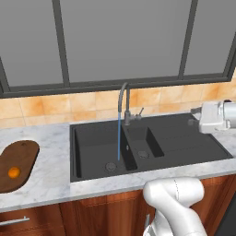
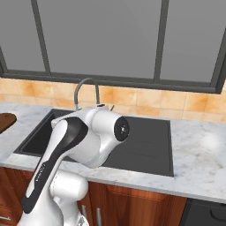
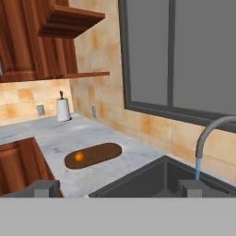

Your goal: Pick the tangerine from the sink and place it on the cutting board to airdry. Then turn off the sink faucet.

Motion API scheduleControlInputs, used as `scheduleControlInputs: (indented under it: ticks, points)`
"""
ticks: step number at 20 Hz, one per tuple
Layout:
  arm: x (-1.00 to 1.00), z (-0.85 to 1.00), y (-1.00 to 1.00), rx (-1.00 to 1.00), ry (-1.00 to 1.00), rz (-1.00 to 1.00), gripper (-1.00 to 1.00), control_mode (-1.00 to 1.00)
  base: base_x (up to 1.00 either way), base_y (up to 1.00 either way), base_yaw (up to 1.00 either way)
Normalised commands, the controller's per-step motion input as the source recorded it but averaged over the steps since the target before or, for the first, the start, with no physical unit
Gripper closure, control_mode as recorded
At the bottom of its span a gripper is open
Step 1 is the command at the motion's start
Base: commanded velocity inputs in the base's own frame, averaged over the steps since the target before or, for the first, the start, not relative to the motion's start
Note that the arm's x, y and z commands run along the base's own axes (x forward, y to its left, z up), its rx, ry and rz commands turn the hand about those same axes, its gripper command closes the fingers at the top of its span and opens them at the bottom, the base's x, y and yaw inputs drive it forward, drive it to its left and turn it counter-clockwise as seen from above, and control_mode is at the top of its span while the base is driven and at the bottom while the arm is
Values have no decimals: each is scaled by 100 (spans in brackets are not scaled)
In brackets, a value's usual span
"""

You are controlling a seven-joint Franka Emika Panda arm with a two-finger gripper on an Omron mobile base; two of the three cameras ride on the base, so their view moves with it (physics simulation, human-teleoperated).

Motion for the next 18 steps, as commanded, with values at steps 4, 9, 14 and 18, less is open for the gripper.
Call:
scheduleControlInputs:
  ticks: [4, 9, 14, 18]
  points:
    - [23, -5, 0, 1, 0, 0, -100, -100, 0, 0, 0]
    - [21, -15, -6, 0, 0, 0, -100, -100, 0, 0, 0]
    - [27, -27, -6, 1, 0, 0, -100, -100, 0, 0, 0]
    - [30, -22, -2, 0, 0, 0, -100, -100, 0, 0, 0]
